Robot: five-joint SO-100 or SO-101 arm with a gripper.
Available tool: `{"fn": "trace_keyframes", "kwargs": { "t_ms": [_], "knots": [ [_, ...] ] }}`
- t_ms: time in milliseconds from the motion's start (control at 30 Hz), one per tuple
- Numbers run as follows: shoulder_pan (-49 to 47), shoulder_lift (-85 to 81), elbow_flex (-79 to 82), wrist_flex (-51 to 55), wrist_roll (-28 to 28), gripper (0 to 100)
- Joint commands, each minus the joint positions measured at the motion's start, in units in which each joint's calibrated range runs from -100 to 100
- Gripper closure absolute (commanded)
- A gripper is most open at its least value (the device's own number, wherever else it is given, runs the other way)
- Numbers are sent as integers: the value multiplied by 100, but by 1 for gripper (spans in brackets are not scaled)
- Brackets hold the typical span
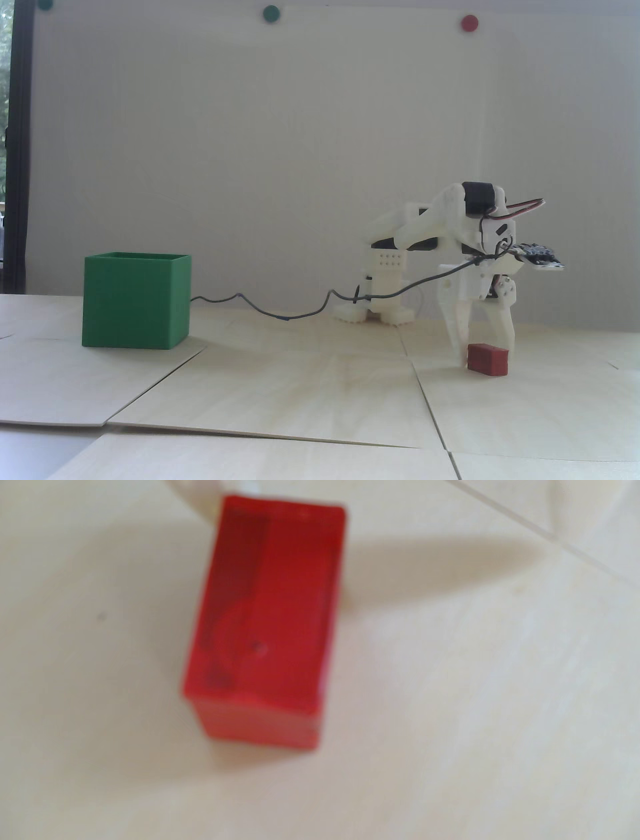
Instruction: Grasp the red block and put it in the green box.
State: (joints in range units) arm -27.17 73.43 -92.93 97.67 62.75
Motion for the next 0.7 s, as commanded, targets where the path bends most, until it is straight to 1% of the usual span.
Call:
{"fn": "trace_keyframes", "kwargs": {
  "t_ms": [0,233,667],
  "knots": [
    [19,-731,-290,132,-29,70],
    [27,-1623,-264,157,-29,70],
    [91,-1710,-264,157,-29,70]
  ]
}}
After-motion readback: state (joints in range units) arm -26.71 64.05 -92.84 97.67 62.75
